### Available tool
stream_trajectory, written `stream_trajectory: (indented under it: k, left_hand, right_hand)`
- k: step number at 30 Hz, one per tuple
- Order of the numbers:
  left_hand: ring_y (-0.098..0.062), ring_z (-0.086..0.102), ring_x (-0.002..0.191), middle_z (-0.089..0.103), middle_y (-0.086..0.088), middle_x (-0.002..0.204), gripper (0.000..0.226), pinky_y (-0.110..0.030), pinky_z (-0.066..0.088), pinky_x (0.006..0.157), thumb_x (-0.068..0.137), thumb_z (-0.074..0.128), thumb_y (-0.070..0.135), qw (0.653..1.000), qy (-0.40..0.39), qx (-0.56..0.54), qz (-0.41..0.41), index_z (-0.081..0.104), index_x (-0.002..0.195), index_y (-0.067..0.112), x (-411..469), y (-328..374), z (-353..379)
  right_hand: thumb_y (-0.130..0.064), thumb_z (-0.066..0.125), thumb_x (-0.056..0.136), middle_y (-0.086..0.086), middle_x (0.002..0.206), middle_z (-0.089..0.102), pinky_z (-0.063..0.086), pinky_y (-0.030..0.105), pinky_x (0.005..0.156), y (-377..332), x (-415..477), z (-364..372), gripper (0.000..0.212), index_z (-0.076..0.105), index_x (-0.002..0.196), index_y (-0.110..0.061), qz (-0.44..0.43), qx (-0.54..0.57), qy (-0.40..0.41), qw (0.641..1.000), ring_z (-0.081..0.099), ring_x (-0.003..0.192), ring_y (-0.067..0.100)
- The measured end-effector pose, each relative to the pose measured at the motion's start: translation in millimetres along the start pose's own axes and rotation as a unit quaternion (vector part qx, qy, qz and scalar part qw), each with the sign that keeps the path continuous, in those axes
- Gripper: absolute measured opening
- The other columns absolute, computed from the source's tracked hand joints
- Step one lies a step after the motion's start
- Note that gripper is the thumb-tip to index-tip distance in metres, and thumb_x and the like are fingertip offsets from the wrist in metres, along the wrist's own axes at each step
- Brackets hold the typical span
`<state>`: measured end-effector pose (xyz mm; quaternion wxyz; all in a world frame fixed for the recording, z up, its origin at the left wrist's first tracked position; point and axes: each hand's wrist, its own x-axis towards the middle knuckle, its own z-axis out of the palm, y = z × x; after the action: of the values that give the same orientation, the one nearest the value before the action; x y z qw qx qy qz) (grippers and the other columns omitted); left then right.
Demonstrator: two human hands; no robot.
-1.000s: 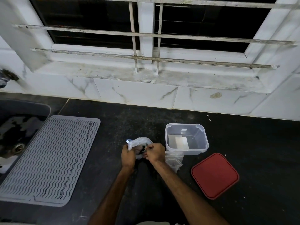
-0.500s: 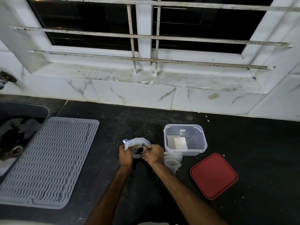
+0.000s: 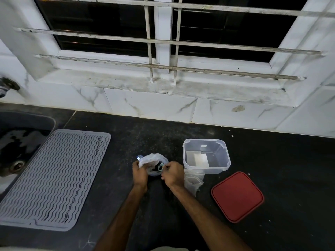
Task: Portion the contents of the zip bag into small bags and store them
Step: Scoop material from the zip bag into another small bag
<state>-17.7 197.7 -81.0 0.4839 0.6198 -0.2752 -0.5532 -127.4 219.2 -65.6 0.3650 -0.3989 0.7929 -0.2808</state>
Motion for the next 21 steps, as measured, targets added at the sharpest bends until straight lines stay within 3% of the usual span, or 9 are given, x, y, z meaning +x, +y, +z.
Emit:
stream_trajectory:
  k: [3, 5, 9, 11, 14, 17, 21]
  left_hand:
    - [-0.035, 0.067, 0.101, 0.067, -0.02, 0.111, 0.048, -0.054, 0.057, 0.086, 0.086, 0.057, 0.038, 1.0, 0.002, -0.012, 0.004, 0.057, 0.121, 0.004, -3, -3, 2]
    - [-0.037, 0.066, 0.101, 0.067, -0.021, 0.112, 0.038, -0.054, 0.056, 0.087, 0.093, 0.057, 0.025, 1.0, 0.007, -0.016, -0.001, 0.055, 0.123, 0.002, -7, 0, 2]
    - [-0.042, 0.067, 0.096, 0.068, -0.027, 0.107, 0.027, -0.039, 0.059, 0.065, 0.094, 0.056, 0.011, 1.0, -0.012, -0.003, -0.019, 0.057, 0.119, 0.0, 0, -4, -2]
    - [-0.043, 0.067, 0.096, 0.068, -0.027, 0.106, 0.025, -0.033, 0.058, 0.059, 0.094, 0.055, 0.008, 0.999, -0.011, 0.004, -0.03, 0.059, 0.118, 0.0, 3, -4, -3]
    - [-0.037, 0.068, 0.097, 0.069, -0.022, 0.106, 0.027, -0.032, 0.057, 0.064, 0.096, 0.051, 0.012, 1.0, 0.006, -0.013, -0.019, 0.06, 0.118, 0.0, 1, -3, -1]
    - [-0.036, 0.068, 0.099, 0.069, -0.02, 0.108, 0.032, -0.035, 0.057, 0.069, 0.092, 0.056, 0.019, 0.999, 0.02, -0.034, -0.019, 0.061, 0.117, 0.001, 1, -5, -1]
    - [-0.033, 0.067, 0.087, 0.07, -0.016, 0.092, 0.008, -0.045, 0.055, 0.078, 0.091, 0.058, 0.008, 0.999, 0.016, -0.022, -0.022, 0.065, 0.089, 0.012, -2, 2, -2]
  right_hand:
    - [-0.022, 0.058, 0.09, 0.008, 0.092, 0.072, 0.057, 0.034, 0.078, -1, -3, 1, 0.018, 0.071, 0.093, -0.01, -0.037, -0.104, 0.014, 0.994, 0.07, 0.087, 0.026]
    - [-0.024, 0.058, 0.09, 0.007, 0.091, 0.073, 0.058, 0.035, 0.078, -1, -1, 4, 0.019, 0.071, 0.094, -0.011, -0.036, -0.108, 0.006, 0.993, 0.071, 0.086, 0.025]
    - [-0.021, 0.057, 0.086, 0.009, 0.07, 0.072, 0.06, 0.044, 0.067, 8, 5, 9, 0.017, 0.068, 0.074, -0.014, 0.005, 0.016, -0.007, 1.0, 0.071, 0.064, 0.025]
    - [-0.015, 0.059, 0.089, 0.009, 0.066, 0.072, 0.061, 0.043, 0.064, 1, -1, 3, 0.014, 0.067, 0.078, -0.017, 0.02, 0.064, -0.007, 0.998, 0.07, 0.057, 0.022]
    - [-0.014, 0.061, 0.091, 0.009, 0.067, 0.073, 0.062, 0.04, 0.065, -2, -5, 0, 0.009, 0.068, 0.094, -0.011, 0.02, 0.096, -0.003, 0.995, 0.07, 0.055, 0.019]
    - [-0.014, 0.061, 0.092, 0.008, 0.064, 0.072, 0.062, 0.04, 0.065, -4, -8, -1, 0.011, 0.069, 0.097, -0.009, 0.025, 0.111, -0.007, 0.993, 0.07, 0.054, 0.017]
    - [-0.01, 0.059, 0.093, 0.013, 0.067, 0.073, 0.062, 0.041, 0.065, -9, -15, -10, 0.011, 0.069, 0.093, -0.006, 0.04, 0.154, -0.025, 0.987, 0.072, 0.058, 0.022]
